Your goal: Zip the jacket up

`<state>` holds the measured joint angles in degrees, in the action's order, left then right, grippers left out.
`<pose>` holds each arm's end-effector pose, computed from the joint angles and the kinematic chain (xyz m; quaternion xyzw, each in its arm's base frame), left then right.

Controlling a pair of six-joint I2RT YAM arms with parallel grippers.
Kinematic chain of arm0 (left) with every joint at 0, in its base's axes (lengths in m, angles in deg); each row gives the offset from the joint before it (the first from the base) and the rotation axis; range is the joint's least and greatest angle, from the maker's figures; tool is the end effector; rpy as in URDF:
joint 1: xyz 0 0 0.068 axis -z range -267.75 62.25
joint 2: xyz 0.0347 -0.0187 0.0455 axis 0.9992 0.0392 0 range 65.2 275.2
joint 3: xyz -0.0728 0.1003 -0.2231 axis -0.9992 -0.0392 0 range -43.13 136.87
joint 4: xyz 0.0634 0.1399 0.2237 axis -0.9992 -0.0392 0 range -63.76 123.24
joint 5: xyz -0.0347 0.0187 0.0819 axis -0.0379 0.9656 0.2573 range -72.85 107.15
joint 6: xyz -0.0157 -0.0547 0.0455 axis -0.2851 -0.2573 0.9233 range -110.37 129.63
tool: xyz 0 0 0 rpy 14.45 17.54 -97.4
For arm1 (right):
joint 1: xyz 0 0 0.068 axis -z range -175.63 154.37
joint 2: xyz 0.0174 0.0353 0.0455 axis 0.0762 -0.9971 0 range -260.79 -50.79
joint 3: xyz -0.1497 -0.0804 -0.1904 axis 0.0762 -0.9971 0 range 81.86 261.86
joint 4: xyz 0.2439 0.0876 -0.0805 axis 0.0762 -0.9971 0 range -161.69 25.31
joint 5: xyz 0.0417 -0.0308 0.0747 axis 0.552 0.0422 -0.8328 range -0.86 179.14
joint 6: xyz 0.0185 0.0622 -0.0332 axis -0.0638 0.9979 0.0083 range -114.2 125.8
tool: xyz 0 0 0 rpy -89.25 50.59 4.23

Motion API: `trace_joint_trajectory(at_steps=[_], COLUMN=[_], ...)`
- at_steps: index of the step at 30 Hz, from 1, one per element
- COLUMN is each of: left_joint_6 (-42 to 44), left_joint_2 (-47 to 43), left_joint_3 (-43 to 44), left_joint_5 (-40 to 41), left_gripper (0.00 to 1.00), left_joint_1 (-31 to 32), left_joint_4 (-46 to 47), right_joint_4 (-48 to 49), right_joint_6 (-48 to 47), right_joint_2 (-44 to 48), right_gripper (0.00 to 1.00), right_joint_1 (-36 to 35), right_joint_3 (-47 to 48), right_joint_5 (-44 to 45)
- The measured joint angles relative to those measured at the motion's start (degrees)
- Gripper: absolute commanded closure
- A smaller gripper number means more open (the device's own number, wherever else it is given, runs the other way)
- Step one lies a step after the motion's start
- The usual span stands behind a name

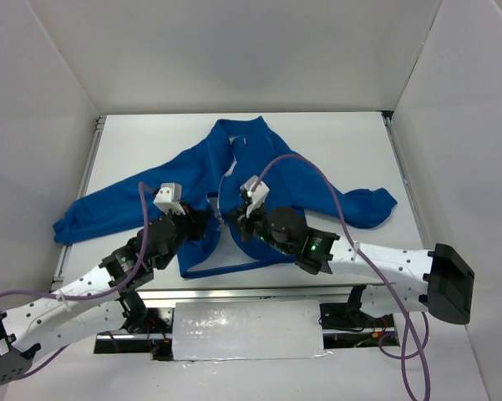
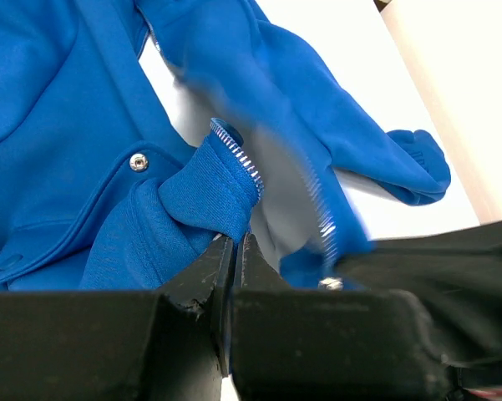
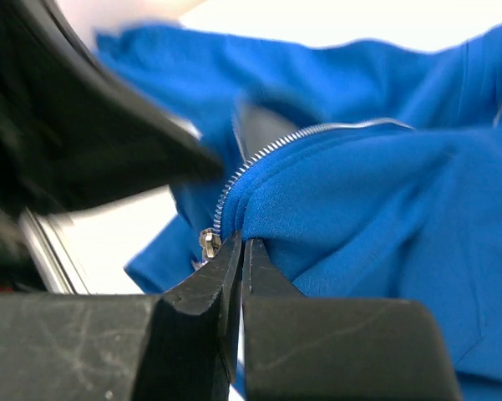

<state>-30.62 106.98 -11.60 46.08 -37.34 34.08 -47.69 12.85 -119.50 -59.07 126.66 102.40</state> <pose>0.1655 -0.1541 0.2700 -0.0955 0.7500 -0.3114 0.5757 0.1559 0.2808 0.2778 -0.2838 0.6915 0.3096 0.5878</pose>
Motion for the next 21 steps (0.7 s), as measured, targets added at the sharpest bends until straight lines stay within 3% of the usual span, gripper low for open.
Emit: trace_joint_trajectory(at_steps=[5, 11, 21], left_joint_6=[0.87, 1.33, 0.52], left_joint_2=[-1.18, -4.76, -4.50], left_joint_3=[0.00, -0.04, -2.05], left_joint_5=[-0.33, -0.74, -6.82], left_gripper=[1.00, 1.00, 1.00], left_joint_1=[-0.09, -0.20, -0.33], left_joint_4=[0.00, 0.57, 4.79], right_joint_4=[4.09, 16.59, 15.63], right_joint_6=[2.05, 4.42, 17.46], right_joint_2=[0.68, 6.25, 5.42], right_gripper=[1.00, 1.00, 1.00], right_joint_1=[0.00, 0.00, -0.02], right_joint_3=[-7.56, -16.96, -16.00], right_joint_5=[0.96, -0.42, 4.37])
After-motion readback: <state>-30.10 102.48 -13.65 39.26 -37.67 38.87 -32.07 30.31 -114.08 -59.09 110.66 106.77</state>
